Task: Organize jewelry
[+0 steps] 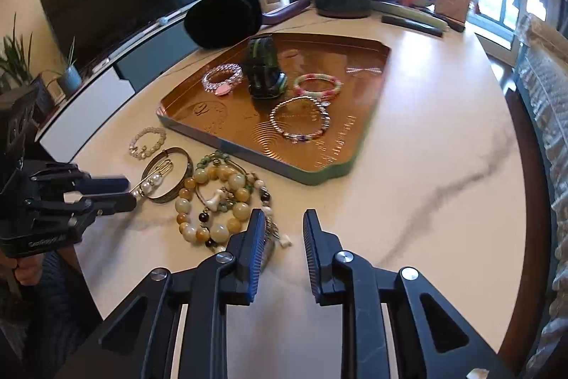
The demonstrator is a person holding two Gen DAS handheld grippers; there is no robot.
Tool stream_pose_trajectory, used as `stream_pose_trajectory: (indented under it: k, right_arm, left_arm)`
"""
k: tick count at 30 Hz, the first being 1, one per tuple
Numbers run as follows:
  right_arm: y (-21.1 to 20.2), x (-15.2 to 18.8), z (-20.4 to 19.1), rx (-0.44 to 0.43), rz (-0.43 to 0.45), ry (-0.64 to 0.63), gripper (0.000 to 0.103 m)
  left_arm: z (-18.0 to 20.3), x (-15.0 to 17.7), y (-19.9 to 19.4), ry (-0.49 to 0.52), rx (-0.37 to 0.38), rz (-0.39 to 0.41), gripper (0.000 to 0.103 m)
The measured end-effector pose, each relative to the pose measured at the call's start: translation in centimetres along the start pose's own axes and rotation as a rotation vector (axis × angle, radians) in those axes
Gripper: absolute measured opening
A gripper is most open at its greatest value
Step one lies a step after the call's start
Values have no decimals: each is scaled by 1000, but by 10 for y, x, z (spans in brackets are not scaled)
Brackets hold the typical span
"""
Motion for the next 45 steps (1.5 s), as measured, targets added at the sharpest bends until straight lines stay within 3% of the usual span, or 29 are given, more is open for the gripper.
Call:
stream_pose_trajectory:
  k: [4,8,9,11,15,17,20,24,27,30,32,33,34,35,40,42,45]
  right_arm:
    - [12,0,-8,15,-41,-56,22]
    - [13,1,-22,89,0,-155,20]
    - [13,0,-22,84,0,-148,19]
    - [14,-1,-22,77,1,-140,7]
    - [16,-4,-23,93,10,-135,6]
    - [13,-6,-17,79,22,-93,6]
    - [-3,-10,-10,70,78,-57,6]
    - [-33,-12,-4,68,166,-22,6]
    - [-43,-13,-4,67,202,-22,6]
    - [-50,-14,-3,60,222,-14,6]
    - [-53,-15,-5,64,233,-20,6]
    - [-54,-15,-5,65,237,-24,6]
    - [-56,-15,-6,67,246,-27,6]
    - [-60,-14,-5,80,264,-23,6]
    - [-83,-17,14,99,364,28,7]
    - [-83,-18,19,89,360,35,7]
    - [-83,-18,19,56,343,39,7]
  left_arm:
    - [-1,1,-1,-4,11,8,17]
    - [0,2,-5,-3,14,22,17]
    - [2,2,-8,-2,24,36,8]
    - [6,0,-17,4,45,85,2]
    - [23,-5,-38,81,17,213,1]
    - [23,-7,-36,76,13,207,1]
    - [22,-4,-22,61,44,134,2]
    - [18,-1,-14,20,-79,108,12]
    - [11,0,-10,-21,-19,83,47]
    - [6,1,-4,-46,-25,54,61]
    - [2,2,1,-73,-56,44,61]
    - [2,4,2,-70,-59,50,57]
    - [4,4,3,-55,-50,46,46]
    - [7,3,4,-33,-41,44,16]
    - [3,2,3,-55,4,60,18]
    - [-1,1,-6,-75,25,101,1]
    - [2,-1,-19,-71,16,158,1]
Point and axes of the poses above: each gripper's, at about its wrist camera, not at the fingertips, and y roughly the way its jaws point, z to its right, x to its underside, the point moved 1 cm from there along y, roughly the way its jaws point, and after that the axes turned 11 degrees about x, right-handed, at the moved point
